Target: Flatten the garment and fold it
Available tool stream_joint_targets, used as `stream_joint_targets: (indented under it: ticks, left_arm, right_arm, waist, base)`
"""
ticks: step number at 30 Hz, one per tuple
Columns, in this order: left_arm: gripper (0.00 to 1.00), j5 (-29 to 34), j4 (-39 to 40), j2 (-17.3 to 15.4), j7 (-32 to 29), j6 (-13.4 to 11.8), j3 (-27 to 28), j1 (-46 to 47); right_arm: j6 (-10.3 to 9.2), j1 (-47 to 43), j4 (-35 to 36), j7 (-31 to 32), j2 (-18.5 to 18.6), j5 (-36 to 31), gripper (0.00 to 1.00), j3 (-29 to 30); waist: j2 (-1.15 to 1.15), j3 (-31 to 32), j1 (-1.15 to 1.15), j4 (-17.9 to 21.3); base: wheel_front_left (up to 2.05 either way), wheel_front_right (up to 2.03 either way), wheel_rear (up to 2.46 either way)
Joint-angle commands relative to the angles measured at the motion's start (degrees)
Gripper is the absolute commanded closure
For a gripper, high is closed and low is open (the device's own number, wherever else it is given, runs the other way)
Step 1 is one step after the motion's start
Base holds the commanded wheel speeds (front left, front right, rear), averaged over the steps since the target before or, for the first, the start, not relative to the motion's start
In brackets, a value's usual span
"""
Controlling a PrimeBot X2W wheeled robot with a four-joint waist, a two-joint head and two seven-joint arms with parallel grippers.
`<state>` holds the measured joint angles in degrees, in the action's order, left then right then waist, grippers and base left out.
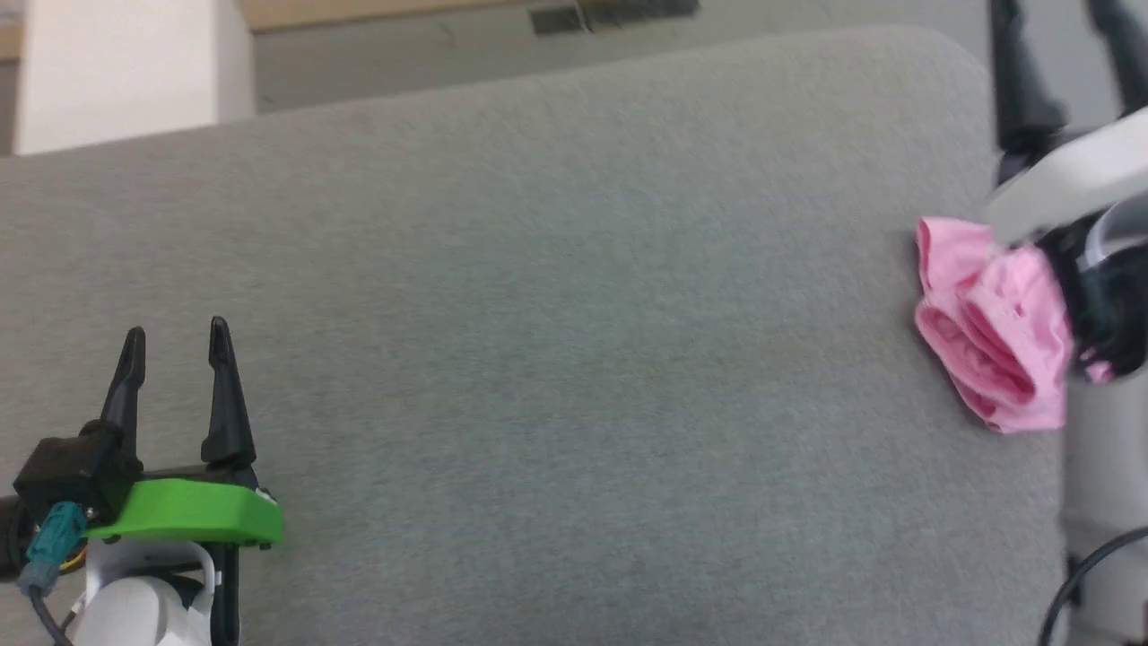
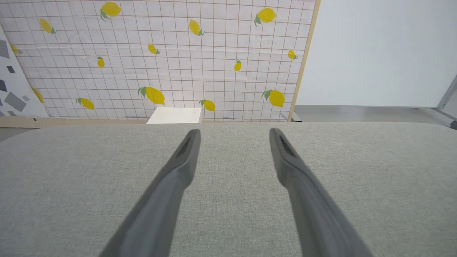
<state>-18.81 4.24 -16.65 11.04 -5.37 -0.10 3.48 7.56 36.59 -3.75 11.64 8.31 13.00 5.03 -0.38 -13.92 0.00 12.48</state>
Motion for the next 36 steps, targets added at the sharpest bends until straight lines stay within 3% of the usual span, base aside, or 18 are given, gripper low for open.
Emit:
stream_joint_targets:
  ticks: [1,6,16,21,35,36]
  left_arm:
    - [0.0,-0.18,-0.47,0.28,0.43,-0.34,0.02,-0.01]
    - [0.0,-0.41,-2.18,1.35,0.84,-1.16,-0.27,0.0]
    - [0.0,-0.75,-5.69,3.54,1.5,-1.56,-2.16,0.07]
    - [0.0,-0.68,-7.57,4.63,1.76,-1.15,-3.89,-0.34]
    - [0.0,-0.28,-14.88,5.77,2.86,3.09,-9.31,-2.01]
    - [1.0,-0.41,-15.08,5.71,2.59,2.86,-9.37,-1.6]
  right_arm:
    - [-0.08,-2.13,0.86,-1.62,-1.62,-0.35,0.0,-0.08]
    - [-0.08,-7.79,1.76,-9.56,-4.98,-1.51,0.0,-0.12]
    - [-0.08,-21.74,-3.47,-24.76,-5.42,1.44,0.0,-3.01]
    - [-0.08,-27.6,-4.58,-26.36,-5.42,1.6,0.0,-3.2]
    - [-0.08,-38.03,-4.42,-26.63,-5.43,2.14,0.0,-3.93]
    - [0.0,-37.77,-4.48,-26.28,-5.42,1.71,1.0,-3.86]
  waist:
    - [0.38,6.55,0.0,-6.42]
    - [0.38,9.28,0.0,-8.93]
    - [0.38,13.54,0.0,-12.45]
    - [0.38,14.66,0.0,-13.42]
    - [0.38,15.93,0.0,-13.86]
    - [0.0,15.92,0.0,-13.88]
  base:
    - [0.0,0.0,0.0]
    - [0.0,0.0,0.0]
    - [0.0,0.0,0.0]
    - [0.0,0.0,0.0]
    - [0.0,0.0,0.0]
    - [0.0,0.0,0.0]
